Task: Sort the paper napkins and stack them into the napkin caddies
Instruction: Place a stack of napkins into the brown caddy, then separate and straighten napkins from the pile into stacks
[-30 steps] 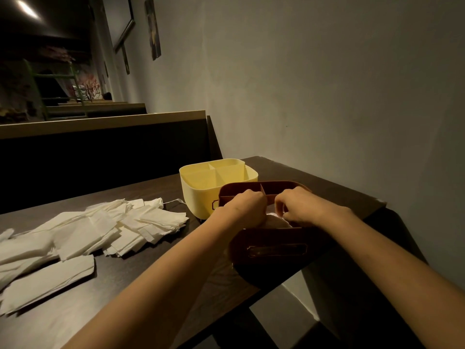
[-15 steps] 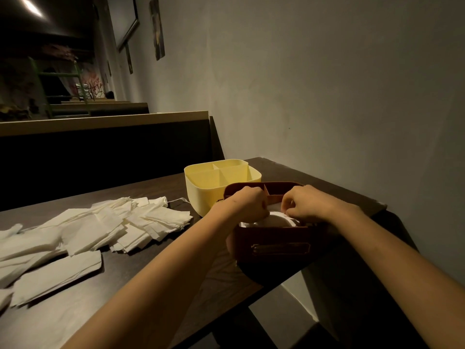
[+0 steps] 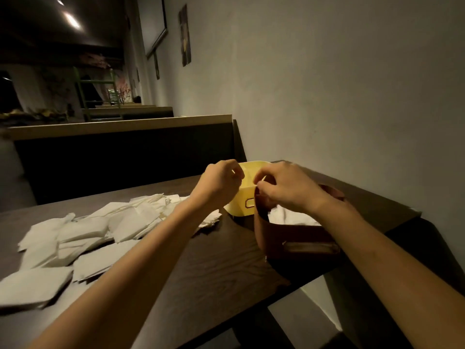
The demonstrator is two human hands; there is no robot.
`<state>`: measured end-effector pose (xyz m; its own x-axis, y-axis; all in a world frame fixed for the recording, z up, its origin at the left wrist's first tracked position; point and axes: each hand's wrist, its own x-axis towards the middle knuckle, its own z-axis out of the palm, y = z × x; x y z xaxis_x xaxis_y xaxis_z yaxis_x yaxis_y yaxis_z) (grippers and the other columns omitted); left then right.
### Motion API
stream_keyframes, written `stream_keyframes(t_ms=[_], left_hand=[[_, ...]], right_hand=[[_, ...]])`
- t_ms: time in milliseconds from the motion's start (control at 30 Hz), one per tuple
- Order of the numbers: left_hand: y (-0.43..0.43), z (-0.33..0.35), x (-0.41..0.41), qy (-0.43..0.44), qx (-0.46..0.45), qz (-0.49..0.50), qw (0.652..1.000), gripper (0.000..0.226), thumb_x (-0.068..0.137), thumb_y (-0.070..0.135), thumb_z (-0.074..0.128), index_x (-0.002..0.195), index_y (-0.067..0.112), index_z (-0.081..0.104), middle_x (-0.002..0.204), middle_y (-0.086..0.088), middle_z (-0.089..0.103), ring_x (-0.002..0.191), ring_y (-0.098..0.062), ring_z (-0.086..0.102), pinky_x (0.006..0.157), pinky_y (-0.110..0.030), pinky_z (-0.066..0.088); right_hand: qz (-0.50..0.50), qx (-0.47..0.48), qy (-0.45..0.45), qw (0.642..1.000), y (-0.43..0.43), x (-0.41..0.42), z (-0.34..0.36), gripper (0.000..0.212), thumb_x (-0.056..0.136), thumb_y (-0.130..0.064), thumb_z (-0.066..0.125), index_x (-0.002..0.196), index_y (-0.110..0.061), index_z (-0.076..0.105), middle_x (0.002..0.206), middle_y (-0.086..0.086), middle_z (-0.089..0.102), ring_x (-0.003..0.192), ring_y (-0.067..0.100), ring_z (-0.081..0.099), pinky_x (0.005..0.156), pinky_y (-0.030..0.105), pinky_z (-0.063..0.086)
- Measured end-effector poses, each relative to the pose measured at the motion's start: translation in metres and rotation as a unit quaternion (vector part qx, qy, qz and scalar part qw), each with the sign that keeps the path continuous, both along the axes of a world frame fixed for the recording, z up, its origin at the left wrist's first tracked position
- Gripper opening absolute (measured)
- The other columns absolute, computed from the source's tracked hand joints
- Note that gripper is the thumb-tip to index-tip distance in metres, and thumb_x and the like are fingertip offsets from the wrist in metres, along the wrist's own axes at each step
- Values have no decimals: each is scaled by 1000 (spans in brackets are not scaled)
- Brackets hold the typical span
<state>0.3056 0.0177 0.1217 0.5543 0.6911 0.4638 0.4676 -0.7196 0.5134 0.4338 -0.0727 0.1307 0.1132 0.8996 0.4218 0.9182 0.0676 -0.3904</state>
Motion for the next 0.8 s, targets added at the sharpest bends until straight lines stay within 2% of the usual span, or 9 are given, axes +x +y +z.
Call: stream_keyframes(t_ms=[167, 233, 367, 400, 500, 567, 733, 800], left_hand=[[18, -24, -77, -56, -32, 86, 994, 16, 94, 4, 49, 106, 5, 60, 94, -6, 61, 87, -20, 62, 77, -33, 54], [24, -37, -110, -78, -53, 123, 988, 16, 96, 7, 48, 108, 6, 59, 92, -6, 63, 83, -22, 63, 71, -34, 54], [31, -64, -161, -91, -65, 175, 978, 20, 97, 8, 45, 110, 5, 59, 92, -7, 65, 79, -19, 61, 61, -20, 49], [33, -70, -172, -93, -70, 185, 976, 20, 97, 7, 44, 110, 4, 59, 93, -9, 66, 80, -19, 62, 64, -21, 50], [40, -84, -202, -115, -90, 224, 964, 21, 97, 6, 44, 109, 2, 60, 96, -16, 68, 83, -24, 64, 79, -36, 56], [44, -90, -216, -136, -91, 246, 956, 20, 96, 6, 44, 109, 2, 60, 95, -15, 67, 84, -23, 64, 80, -37, 55], [58, -97, -250, -177, -82, 290, 937, 20, 97, 6, 43, 109, 1, 59, 91, -12, 63, 78, -18, 60, 61, -18, 46], [64, -98, -263, -199, -84, 298, 930, 20, 97, 5, 43, 108, 2, 59, 91, -14, 64, 76, -17, 60, 60, -16, 45]], right_hand=[[70, -14, 37, 997, 44, -56, -35, 22, 94, -18, 54, 114, -13, 62, 109, 5, 64, 89, 8, 55, 73, 18, 45], [81, -27, 45, 995, 63, -74, -52, 23, 93, -20, 56, 114, -14, 62, 108, 5, 66, 89, 9, 56, 73, 18, 46], [96, -47, 50, 993, 89, -106, -81, 21, 90, -22, 58, 109, -15, 64, 104, 6, 68, 93, 16, 61, 82, 26, 50], [107, -54, 53, 991, 93, -115, -87, 21, 89, -20, 59, 108, -13, 64, 102, 7, 68, 90, 15, 60, 81, 24, 48], [151, -58, 44, 986, 107, -145, -102, 21, 87, -19, 62, 107, -11, 63, 100, 6, 67, 81, 10, 55, 79, 22, 47], [182, -64, 20, 981, 115, -160, -110, 27, 85, -21, 65, 111, -14, 61, 106, 5, 64, 87, 10, 52, 82, 23, 46], [265, -134, -76, 952, 137, -193, -121, 58, 82, -30, 68, 134, -17, 46, 133, 2, 51, 123, 17, 44, 103, 27, 37], [283, -147, -97, 943, 144, -202, -121, 56, 83, -29, 65, 134, -16, 47, 133, 2, 52, 121, 17, 45, 102, 28, 38]])
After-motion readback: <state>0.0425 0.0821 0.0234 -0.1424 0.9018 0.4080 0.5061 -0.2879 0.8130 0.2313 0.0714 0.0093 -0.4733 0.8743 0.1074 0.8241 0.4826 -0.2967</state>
